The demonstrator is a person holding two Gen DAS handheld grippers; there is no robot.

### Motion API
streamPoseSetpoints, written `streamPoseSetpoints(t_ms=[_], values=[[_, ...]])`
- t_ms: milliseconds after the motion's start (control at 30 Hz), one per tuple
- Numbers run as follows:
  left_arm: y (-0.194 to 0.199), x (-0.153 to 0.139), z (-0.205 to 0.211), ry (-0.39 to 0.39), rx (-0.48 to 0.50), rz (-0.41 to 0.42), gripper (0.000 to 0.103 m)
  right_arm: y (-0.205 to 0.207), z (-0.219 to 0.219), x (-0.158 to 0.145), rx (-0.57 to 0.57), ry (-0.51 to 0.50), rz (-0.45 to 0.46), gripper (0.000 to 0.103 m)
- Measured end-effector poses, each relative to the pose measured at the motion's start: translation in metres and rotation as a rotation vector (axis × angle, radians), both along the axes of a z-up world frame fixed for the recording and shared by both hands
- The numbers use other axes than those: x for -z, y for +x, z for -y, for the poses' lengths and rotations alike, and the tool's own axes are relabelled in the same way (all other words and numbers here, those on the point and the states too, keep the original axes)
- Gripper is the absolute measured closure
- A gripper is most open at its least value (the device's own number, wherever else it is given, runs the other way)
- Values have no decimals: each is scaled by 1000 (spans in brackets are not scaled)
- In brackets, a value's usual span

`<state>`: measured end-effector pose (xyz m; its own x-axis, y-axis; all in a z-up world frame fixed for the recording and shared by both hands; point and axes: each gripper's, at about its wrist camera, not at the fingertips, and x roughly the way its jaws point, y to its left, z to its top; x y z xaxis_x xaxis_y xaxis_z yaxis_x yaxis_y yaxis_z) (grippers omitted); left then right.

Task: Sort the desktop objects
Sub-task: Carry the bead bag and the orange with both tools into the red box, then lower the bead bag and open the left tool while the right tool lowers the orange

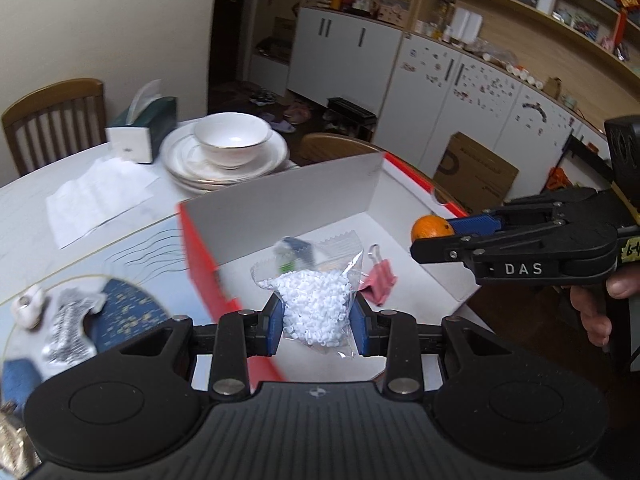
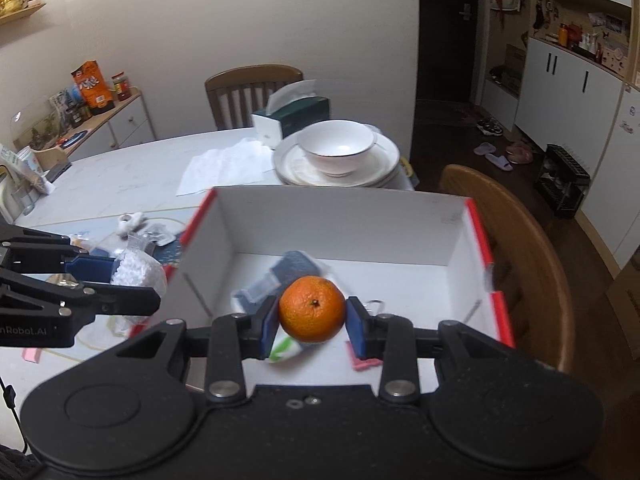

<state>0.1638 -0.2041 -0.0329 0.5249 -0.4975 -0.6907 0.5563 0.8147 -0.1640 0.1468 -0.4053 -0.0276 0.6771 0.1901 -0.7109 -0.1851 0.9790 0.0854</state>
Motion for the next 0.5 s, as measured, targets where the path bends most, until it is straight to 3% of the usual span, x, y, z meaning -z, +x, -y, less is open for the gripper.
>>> streamPoseSetpoints(t_ms=[500], values=[[28, 24, 75, 115, 140, -31, 70, 39, 36, 16, 13, -70, -20, 69]])
